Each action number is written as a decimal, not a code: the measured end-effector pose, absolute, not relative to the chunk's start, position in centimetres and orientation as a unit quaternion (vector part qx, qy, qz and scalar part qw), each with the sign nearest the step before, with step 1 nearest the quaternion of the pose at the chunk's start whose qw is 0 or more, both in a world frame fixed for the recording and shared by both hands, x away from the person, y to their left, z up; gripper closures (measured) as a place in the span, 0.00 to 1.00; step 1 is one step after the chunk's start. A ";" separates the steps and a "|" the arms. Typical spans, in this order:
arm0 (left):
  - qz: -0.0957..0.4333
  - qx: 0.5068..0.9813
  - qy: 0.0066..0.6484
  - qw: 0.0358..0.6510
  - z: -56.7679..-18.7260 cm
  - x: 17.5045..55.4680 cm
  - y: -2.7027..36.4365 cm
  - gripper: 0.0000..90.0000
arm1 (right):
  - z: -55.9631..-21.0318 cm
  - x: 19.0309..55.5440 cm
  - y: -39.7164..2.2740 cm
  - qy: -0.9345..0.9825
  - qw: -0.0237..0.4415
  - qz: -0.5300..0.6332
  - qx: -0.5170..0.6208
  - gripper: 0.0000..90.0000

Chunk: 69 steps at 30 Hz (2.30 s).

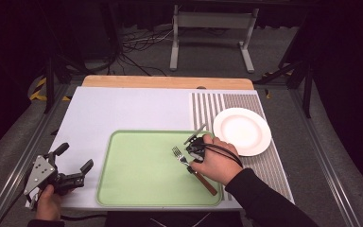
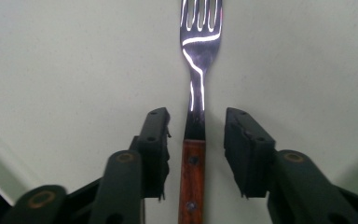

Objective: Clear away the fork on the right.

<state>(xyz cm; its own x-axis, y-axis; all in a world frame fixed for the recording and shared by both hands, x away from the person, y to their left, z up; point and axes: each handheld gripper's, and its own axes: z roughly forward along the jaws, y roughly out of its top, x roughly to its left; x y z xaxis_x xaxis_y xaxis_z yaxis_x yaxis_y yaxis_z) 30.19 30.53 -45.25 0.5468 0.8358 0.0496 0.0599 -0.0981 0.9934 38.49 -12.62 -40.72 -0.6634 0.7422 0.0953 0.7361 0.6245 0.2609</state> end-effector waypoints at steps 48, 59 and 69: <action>0.335 0.662 0.338 0.579 -45.3 30.2 30.5 0.00 | -43.0 39.4 -11.8 0.949 0.057 0.233 0.202 1.00; 0.335 0.662 0.338 0.579 -45.3 30.2 30.5 0.00 | -43.0 40.1 -12.6 0.947 0.070 0.228 0.217 1.00; 0.336 0.664 0.337 0.577 -45.3 30.2 30.6 0.00 | -42.9 41.1 -13.9 0.941 0.082 0.225 0.241 1.00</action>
